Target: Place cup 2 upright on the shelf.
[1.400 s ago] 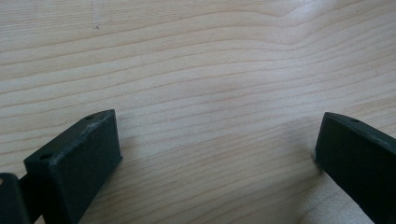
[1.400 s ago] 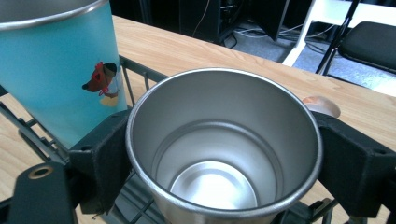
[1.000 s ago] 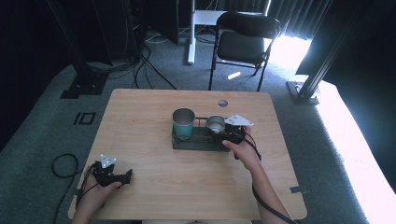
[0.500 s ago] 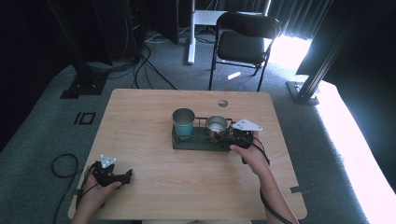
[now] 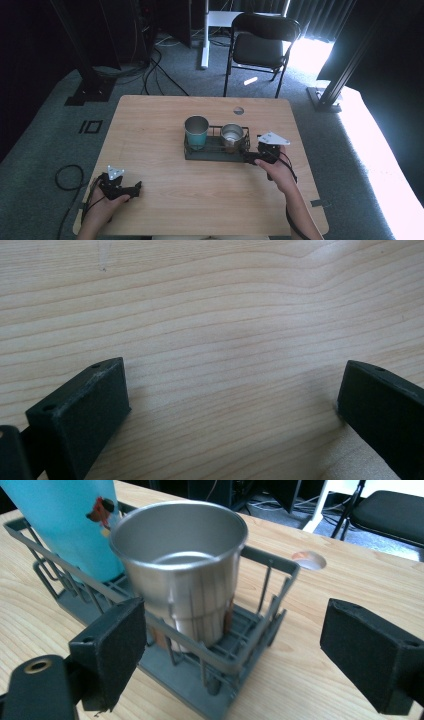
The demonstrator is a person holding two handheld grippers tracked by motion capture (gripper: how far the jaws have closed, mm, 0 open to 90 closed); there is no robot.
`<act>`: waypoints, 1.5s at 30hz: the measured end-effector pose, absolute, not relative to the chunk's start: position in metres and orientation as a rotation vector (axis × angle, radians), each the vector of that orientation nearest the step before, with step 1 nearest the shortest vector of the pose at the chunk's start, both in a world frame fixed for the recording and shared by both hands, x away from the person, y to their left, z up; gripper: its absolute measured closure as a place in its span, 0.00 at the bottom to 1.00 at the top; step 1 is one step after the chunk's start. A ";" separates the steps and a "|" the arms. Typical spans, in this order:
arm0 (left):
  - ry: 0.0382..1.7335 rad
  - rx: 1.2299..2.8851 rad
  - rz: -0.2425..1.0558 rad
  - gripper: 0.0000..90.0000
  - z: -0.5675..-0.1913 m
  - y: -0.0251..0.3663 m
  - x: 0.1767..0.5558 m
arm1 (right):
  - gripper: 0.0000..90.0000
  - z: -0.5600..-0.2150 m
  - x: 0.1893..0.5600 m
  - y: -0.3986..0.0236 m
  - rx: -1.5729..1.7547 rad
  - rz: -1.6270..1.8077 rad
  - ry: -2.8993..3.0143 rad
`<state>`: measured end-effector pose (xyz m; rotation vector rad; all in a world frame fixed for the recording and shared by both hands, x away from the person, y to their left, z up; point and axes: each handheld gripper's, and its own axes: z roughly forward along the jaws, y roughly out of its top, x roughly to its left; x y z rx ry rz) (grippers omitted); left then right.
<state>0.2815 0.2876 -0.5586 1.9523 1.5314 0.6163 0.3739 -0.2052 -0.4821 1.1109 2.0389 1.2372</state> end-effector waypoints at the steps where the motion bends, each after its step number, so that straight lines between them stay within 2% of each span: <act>1: 1.532 1.953 0.616 0.01 -0.559 0.288 0.282 | 0.12 -0.483 0.373 -0.207 1.116 1.238 2.041; 45: 1.529 1.953 0.617 0.01 -0.559 0.288 0.282 | 0.12 -0.543 0.315 -0.276 1.309 1.059 2.035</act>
